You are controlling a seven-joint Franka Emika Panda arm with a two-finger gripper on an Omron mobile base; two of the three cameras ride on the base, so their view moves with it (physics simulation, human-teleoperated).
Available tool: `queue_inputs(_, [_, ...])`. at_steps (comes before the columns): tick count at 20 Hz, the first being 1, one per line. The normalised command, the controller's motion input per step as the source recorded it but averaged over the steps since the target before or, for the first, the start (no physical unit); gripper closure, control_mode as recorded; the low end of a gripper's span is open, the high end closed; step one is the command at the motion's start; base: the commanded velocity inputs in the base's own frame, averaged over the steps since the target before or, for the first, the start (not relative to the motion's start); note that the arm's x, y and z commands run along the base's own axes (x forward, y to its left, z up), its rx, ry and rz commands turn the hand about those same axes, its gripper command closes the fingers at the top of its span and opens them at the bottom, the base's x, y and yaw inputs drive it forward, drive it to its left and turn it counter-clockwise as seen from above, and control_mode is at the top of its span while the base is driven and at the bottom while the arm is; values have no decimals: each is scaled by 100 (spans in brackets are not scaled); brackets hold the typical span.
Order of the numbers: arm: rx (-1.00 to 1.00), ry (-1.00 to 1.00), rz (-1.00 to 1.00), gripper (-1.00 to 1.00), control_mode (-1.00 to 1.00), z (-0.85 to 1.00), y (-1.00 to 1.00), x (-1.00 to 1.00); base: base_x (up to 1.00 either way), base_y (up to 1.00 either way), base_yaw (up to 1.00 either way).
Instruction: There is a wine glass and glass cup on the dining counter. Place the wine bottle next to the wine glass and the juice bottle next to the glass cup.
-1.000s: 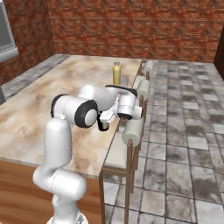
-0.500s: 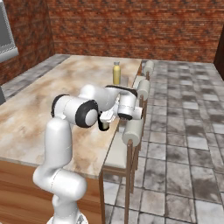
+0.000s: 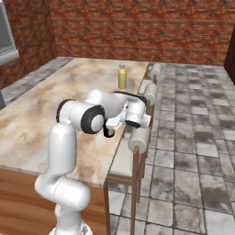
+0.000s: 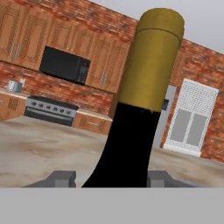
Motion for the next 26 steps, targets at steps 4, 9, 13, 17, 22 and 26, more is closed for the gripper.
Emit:
queue_inputs(4, [1,0,0,100,-100,-45,0,0,0,0,0])
queue_inputs(9, [0,1,0,-100,-100,-43,1,0,0,0,0])
queue_inputs(13, [0,5,0,-100,-100,-40,3,0,0,0,0])
queue_inputs(17, [3,0,0,-100,-100,-11,-2,-5,0,0,0])
queue_inputs(22, [4,0,0,-100,-100,0,-5,-2,0,0,0])
queue_inputs(26, [0,0,0,-100,-100,0,-5,0,0,0,0])
